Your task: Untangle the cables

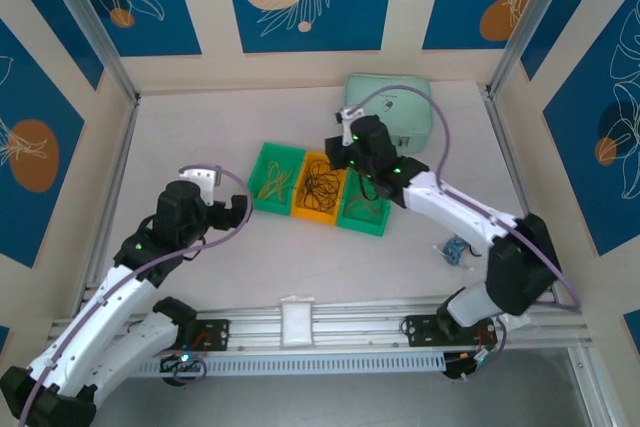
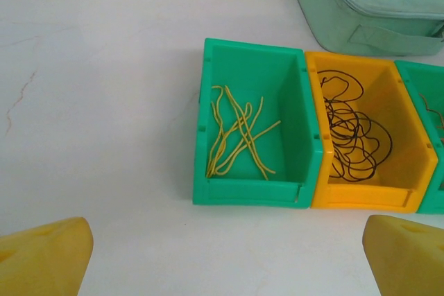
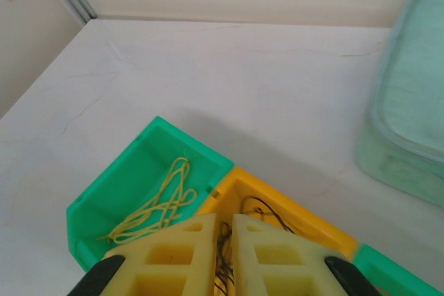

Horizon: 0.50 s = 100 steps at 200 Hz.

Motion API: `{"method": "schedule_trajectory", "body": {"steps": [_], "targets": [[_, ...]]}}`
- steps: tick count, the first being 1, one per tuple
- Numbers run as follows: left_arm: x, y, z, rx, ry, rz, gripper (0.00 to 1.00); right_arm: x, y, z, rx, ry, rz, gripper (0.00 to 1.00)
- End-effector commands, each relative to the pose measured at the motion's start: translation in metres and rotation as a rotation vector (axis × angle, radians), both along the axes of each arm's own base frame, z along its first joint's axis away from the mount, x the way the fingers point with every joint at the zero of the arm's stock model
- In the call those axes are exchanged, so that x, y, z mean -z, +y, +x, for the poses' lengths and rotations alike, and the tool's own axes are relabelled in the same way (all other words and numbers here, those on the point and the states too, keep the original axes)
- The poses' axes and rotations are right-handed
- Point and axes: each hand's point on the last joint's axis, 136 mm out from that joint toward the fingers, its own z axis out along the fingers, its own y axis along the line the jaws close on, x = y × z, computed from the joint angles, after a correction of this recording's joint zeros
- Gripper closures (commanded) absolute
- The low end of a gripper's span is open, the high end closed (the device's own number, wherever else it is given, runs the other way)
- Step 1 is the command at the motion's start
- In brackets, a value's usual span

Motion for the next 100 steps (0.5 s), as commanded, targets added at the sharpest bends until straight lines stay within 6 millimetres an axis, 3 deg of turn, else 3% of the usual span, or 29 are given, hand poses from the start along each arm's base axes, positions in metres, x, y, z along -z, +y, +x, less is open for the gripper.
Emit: {"method": "schedule_trajectory", "body": {"steps": [1,45,75,100], "targets": [[-0.011,0.0,0.013,-0.009,-0.077,0.007,0.01,0.005,-0.033,-0.019,0.043,0.006,-0.057,0.83],[-0.012,0.006,0.031,-0.092,-0.189,-0.039,0.0,0.019,-0.093,-0.05,0.143,0.1,-0.091,0.8],[-0.02,0.007,0.038,-0.09,-0.29,-0.008,0.0,0.034,-0.109,-0.067,0.138,0.132,-0.053,0.8],[-0.022,0.025,0.052,-0.167,-0.341,0.121,0.01,0.038,-0.117,-0.075,0.141,0.135,-0.031,0.8]]}}
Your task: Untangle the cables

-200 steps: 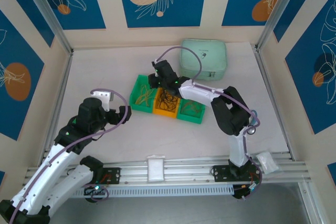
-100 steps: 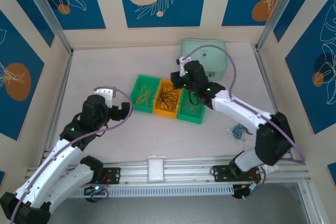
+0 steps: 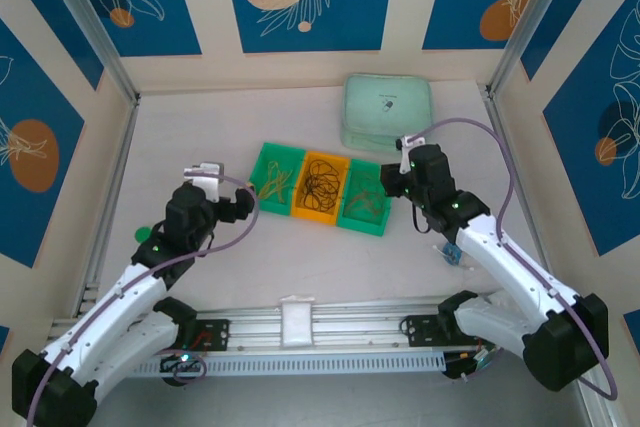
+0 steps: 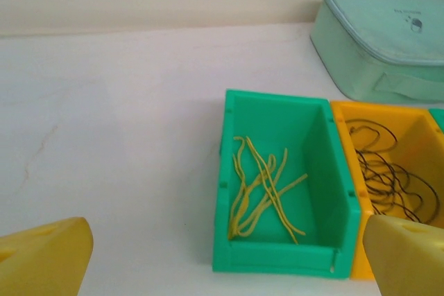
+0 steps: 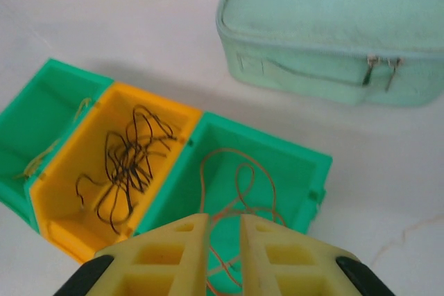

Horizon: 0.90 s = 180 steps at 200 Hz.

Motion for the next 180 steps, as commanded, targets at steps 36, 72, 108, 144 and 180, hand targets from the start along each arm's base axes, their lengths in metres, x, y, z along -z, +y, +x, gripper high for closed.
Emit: {"method": "schedule_trajectory", "body": {"steps": [36,72,108,144,180], "targets": [[-0.002,0.049,0.051,-0.212,-0.123,0.214,0.0,0.009,-0.002,-0.015,-0.038,0.012,0.043,0.8],[0.031,0.064,0.074,-0.238,-0.118,0.237,0.0,0.013,-0.002,-0.015,-0.051,0.022,0.03,0.8],[0.063,0.076,0.082,-0.249,-0.095,0.297,0.0,0.017,-0.007,-0.014,-0.041,0.028,0.02,0.8],[0.084,0.085,0.087,-0.277,-0.132,0.277,0.01,0.019,-0.01,-0.01,-0.028,0.028,0.039,0.8],[0.101,0.086,0.087,-0.259,-0.132,0.25,0.01,0.021,-0.016,-0.003,-0.005,0.015,0.033,0.81]]}}
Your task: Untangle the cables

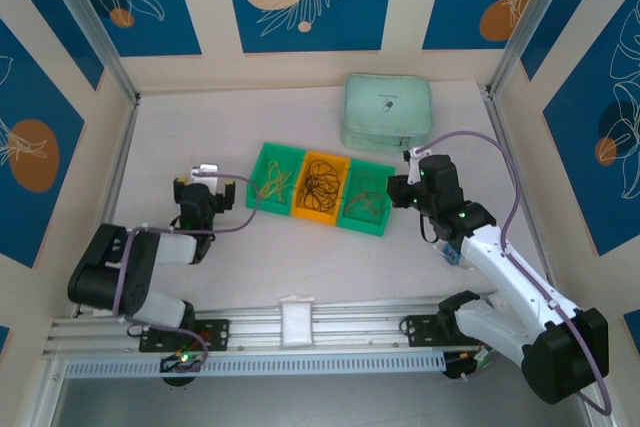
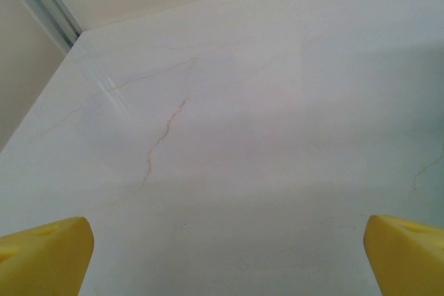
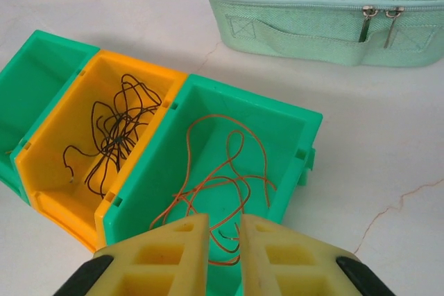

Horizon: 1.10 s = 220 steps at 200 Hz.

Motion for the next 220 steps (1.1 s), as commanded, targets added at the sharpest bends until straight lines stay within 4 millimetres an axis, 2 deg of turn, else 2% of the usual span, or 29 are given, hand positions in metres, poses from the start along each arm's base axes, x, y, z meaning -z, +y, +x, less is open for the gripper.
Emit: {"method": "schedule_trajectory", "body": {"steps": [1,13,18,22,31,45,70,96,143,174,220], "targets": [[-0.026,0.001,0.006,0.019,-0.126,-0.043,0.01,0.001,-0.001,0.006,-0.004,-0.026,0.005,0.8],[-0.022,-0.004,0.008,0.056,-0.126,-0.05,0.01,0.003,-0.004,0.009,0.006,-0.035,0.003,0.81],[-0.014,-0.009,0.01,0.084,-0.109,-0.048,0.01,0.003,-0.006,0.011,0.013,-0.041,0.003,0.8],[-0.017,-0.012,0.014,0.105,-0.129,-0.034,0.01,0.003,-0.008,0.013,0.019,-0.045,0.001,0.81],[-0.007,-0.009,0.013,0.095,-0.073,-0.049,0.01,0.004,-0.013,0.017,0.039,-0.056,-0.001,0.8],[-0.01,-0.009,0.02,0.112,-0.057,-0.078,0.01,0.006,-0.023,0.023,0.068,-0.091,-0.011,0.8],[-0.009,-0.008,0.019,0.109,-0.058,-0.08,0.01,0.006,-0.045,0.038,0.138,-0.205,-0.036,0.8],[-0.009,-0.008,0.019,0.111,-0.054,-0.084,0.0,0.008,-0.074,0.053,0.216,-0.334,-0.094,0.75],[-0.009,-0.009,0.019,0.112,-0.054,-0.084,0.01,0.035,-0.108,0.064,0.279,-0.346,-0.065,0.75],[-0.009,-0.008,0.019,0.111,-0.056,-0.084,0.0,0.048,-0.111,0.068,0.269,-0.362,-0.026,0.75],[-0.009,-0.008,0.019,0.11,-0.056,-0.084,0.0,0.061,-0.102,0.073,0.203,-0.384,-0.039,0.75]]}}
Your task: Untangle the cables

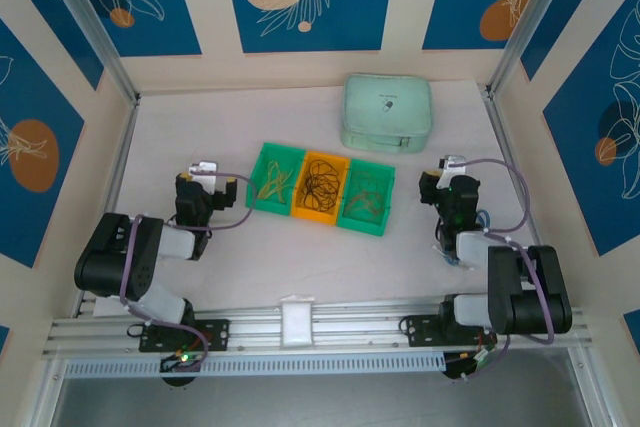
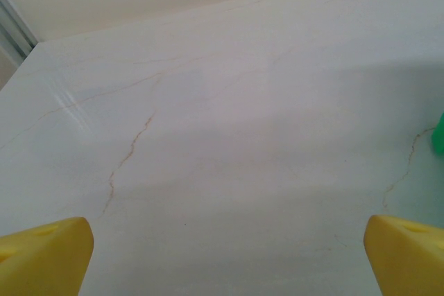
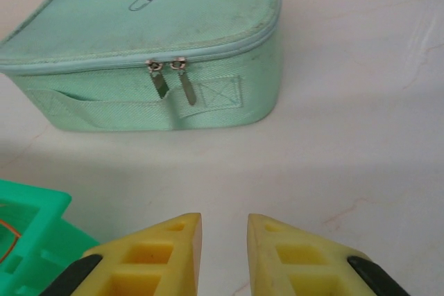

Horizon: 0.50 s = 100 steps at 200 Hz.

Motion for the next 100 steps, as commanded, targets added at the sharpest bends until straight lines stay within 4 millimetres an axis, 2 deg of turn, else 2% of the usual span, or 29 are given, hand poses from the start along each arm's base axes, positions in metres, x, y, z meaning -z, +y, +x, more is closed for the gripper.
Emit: {"method": "schedule_trajectory", "body": {"steps": [1,42,75,100], "targets": [[-0.007,-0.001,0.005,0.01,-0.025,-0.017,0.01,-0.016,0.007,0.008,-0.054,-0.102,-0.02,0.75],[-0.007,-0.001,0.005,0.01,-0.023,-0.017,0.01,0.008,0.011,0.023,-0.085,-0.063,-0.017,0.76],[-0.007,-0.001,0.005,0.01,-0.024,-0.017,0.0,0.011,0.008,0.028,-0.073,-0.028,-0.001,0.74],[-0.007,-0.001,0.006,0.011,-0.024,-0.017,0.0,0.011,0.007,0.029,-0.071,-0.025,-0.004,0.63]]}}
